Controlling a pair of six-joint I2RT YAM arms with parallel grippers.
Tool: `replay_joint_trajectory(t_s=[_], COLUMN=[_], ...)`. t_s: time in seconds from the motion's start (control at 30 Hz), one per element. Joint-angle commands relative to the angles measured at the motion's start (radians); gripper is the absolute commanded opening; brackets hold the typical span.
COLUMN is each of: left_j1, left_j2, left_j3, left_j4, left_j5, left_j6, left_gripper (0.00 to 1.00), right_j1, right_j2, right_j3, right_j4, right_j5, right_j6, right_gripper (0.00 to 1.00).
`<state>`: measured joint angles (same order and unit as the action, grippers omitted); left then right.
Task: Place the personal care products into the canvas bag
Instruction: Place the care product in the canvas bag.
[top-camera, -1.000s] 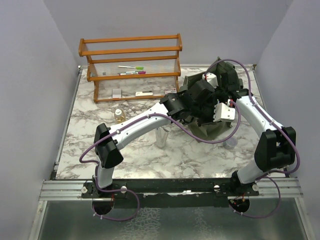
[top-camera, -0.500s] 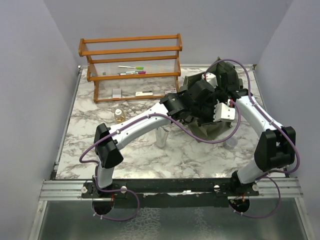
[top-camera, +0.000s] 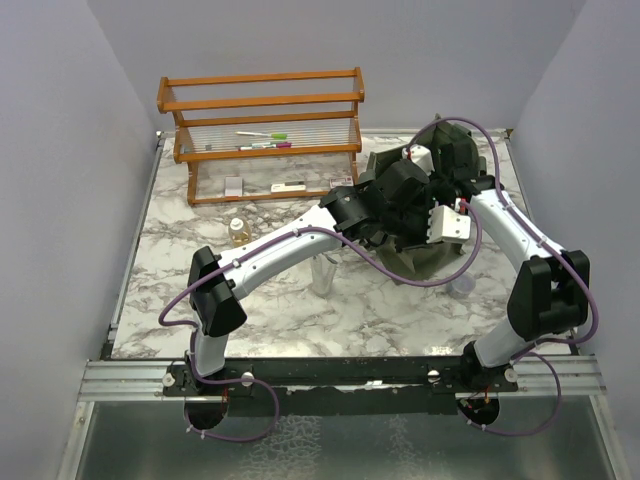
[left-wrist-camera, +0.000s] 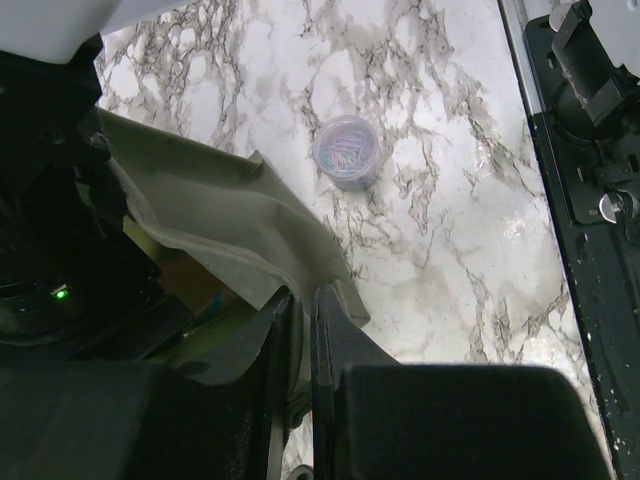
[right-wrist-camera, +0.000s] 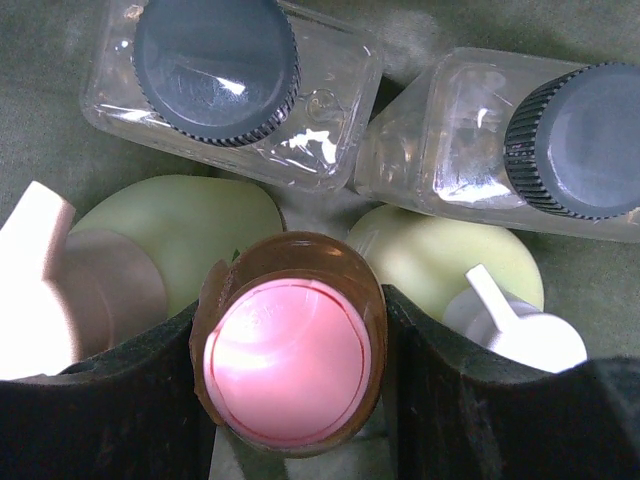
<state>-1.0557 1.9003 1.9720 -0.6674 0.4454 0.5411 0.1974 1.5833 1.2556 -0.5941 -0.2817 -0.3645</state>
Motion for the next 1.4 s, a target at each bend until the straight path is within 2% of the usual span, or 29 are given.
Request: replay_joint_trajectory(t_s=[0.0,0.33,0.5,0.83,1.13,1.37], left_j1=[0.0,0.0,0.0,-0.001,0.0,0.0], left_j2=[-0.026,-0.027,-0.026,-0.032,-0.038,-0.04], left_j3=[0.0,-0.001,0.005,-0.012,-0.02,-0.039], left_j4=[-0.027,-0.028,-0.024,-0.022,-0.026,-0.022], left_j5=[-0.004,-0.028,-0.034,-0.036,-0.042,-0.047], left_j6=[0.013,0.016,0.013,0.009,0.012,0.017], left_gripper=[0.06,0.06,0.06,0.06,0.06,0.06], right_j1=[0.002,0.002,0.002,0.002,0.002,0.002], right_j2=[0.033,0.022,0.024,0.028,0.019,0.012], right_j3=[0.028,0.076,0.102,0.115,0.146,0.15], right_j4=[0.04,-0.001,-0.019,-0.027,-0.043,-0.05], right_j5=[0.005,-0.04,-0.055,-0.035,-0.03,-0.025], right_j6=[-0.031,-0.013,-0.008,-0.013,-0.011,-0.01], right_gripper=[0.55,0.56,0.65,0.68,0.79,0.82])
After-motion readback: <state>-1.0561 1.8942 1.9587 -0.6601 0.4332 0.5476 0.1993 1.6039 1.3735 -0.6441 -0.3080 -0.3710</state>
